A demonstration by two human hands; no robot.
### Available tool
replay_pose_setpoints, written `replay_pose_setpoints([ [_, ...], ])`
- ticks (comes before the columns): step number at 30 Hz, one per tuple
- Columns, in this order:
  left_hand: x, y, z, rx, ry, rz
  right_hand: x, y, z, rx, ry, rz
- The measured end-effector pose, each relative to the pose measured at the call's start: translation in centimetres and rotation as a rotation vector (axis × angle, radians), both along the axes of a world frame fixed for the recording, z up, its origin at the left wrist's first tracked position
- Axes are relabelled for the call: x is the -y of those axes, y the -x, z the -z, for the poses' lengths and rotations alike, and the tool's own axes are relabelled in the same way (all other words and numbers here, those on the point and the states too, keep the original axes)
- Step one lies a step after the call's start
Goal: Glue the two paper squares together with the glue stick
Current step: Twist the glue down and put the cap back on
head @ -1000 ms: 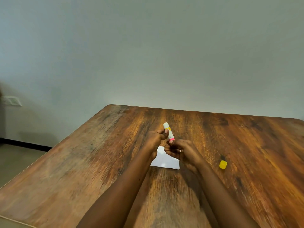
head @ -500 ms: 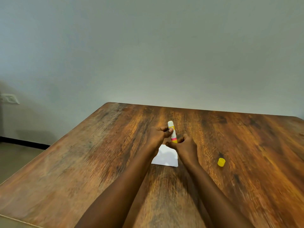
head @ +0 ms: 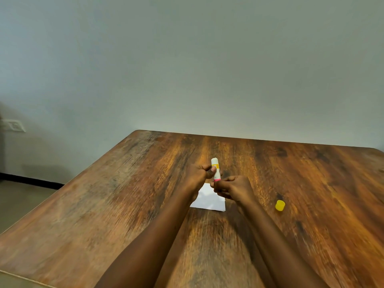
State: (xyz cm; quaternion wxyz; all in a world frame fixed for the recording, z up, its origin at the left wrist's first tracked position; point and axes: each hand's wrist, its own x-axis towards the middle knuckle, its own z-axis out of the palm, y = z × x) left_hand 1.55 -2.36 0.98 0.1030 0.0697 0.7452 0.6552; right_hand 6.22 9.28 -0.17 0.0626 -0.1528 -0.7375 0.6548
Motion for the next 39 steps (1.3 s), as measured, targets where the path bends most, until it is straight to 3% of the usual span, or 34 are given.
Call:
replay_pose_setpoints([
  [5,-0.7,-0.5,0.6,0.005,-0.06,-0.039,1.1,0.3,0.7,0.041,-0.315,0.19],
  [8,-1.0,-0.7,0.3,-0.008,-0.09,-0.038,1.6,0.4,1.0,0.038,-0.371,0.27],
  [17,0.0,-0.4,-0.9,-0.03,-0.053,-0.014,-0.1,-0.3,0.1,0.031,0.213,-0.121],
  [19,0.2,-0.4,-1.0,-0.03,-0.049,-0.004,-0.5,-0.5,-0.1,0.036,0.26,-0.156],
  [27,-0.2,-0.9,-0.8,-0.061,-0.046,-0.026,0.9,0.1,0.3,0.005,-0.265,0.133],
  [31,-0.3,-0.7,-0.7,-0.039,-0.05,-0.01,0.9,-0.1,0.6,0.004,-0.123,0.043],
  [36,0.1,-0.3,-0.7,-0.044,-0.006,0.009,-0.1,-0.9,0.2,0.037,0.311,-0.135],
  [39,0.3,-0.3,-0.6,-0.038,-0.011,0.016,-0.9,-1.0,-0.3,0.037,0.238,-0.181],
])
